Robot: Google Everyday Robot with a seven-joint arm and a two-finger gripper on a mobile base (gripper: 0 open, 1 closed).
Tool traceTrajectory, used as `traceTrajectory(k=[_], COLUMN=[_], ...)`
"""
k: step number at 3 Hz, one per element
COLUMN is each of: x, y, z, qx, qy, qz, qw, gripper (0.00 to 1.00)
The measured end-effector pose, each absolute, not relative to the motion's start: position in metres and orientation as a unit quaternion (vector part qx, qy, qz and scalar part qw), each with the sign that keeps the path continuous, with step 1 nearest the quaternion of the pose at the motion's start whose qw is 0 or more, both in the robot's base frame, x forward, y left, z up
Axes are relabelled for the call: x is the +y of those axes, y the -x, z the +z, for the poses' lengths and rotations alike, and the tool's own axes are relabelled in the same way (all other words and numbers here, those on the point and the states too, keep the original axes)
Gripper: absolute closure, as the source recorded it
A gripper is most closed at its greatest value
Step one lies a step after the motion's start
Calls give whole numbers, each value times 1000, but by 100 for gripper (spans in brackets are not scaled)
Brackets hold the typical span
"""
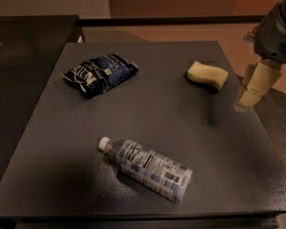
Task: Pick sponge
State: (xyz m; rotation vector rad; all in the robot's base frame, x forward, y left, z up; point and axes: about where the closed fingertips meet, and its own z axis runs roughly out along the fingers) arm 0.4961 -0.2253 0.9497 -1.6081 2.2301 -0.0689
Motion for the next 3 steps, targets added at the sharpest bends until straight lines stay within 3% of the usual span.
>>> traceTrajectory(k=[3], x=[-251], y=[-586], z=[892], qx=[828], qy=[495], qz=[74], qw=[252], gripper=[0])
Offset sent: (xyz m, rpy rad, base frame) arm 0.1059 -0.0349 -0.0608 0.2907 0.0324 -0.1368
